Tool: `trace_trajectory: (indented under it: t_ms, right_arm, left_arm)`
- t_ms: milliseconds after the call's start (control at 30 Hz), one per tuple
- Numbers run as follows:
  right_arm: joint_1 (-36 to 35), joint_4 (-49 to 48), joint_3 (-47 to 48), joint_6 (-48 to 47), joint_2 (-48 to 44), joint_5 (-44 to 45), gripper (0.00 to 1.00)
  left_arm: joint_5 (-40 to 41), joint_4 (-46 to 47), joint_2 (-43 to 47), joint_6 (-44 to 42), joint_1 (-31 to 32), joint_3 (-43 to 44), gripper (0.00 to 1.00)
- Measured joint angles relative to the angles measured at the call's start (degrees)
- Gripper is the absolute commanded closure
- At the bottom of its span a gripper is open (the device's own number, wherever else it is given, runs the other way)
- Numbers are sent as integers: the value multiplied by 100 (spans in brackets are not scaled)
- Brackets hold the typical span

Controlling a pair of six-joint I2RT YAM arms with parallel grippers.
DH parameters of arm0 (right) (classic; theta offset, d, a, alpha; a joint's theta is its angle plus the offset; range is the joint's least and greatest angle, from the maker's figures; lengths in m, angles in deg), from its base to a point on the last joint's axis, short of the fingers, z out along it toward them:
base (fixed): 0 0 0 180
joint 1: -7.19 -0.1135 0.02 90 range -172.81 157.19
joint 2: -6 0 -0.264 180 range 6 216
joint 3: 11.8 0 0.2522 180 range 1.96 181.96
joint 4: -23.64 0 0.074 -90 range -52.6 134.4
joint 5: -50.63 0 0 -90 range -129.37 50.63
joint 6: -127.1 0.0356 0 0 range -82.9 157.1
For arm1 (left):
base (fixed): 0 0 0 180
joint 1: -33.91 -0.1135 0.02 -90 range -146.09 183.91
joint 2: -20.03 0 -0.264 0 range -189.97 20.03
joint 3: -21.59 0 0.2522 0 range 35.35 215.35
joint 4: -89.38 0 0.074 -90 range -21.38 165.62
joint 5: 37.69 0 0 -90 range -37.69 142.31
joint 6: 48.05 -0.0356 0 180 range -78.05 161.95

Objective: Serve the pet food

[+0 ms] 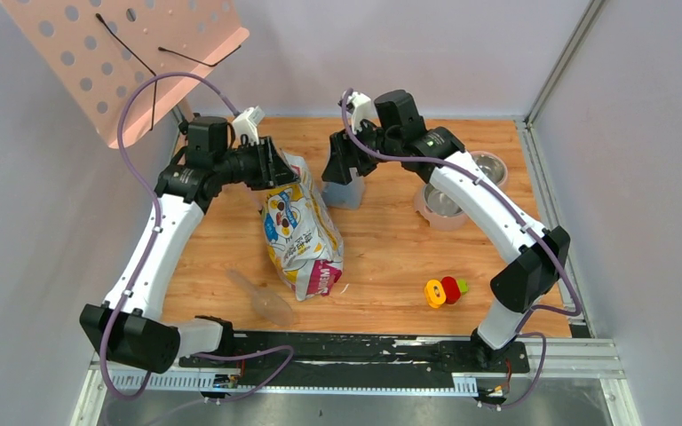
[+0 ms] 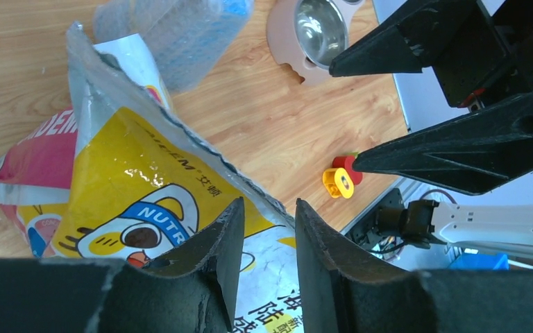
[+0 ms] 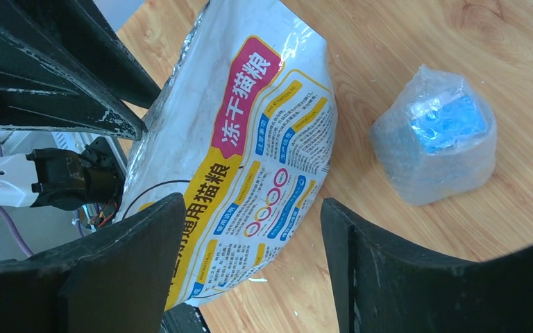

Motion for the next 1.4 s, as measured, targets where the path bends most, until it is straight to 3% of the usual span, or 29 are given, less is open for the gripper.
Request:
trace_trajectory:
  t_ms: [333,500,733,1400]
  right_arm:
    - [-26,0,0,4,0,-68,21]
    - [-37,0,107,24,63,-820,22]
    - [-120,-26,251,160,378,-1436,22]
    - [-216,-42,542,223,802,-1661,23]
  left_arm:
    - [-155,136,-33,-7,122,-90,68]
    - [-184,243,44,-55,122,-289,71]
    - [-295,457,339,-127,48,-667,64]
    - [-1537,1611,577,400,-496,-1344,55]
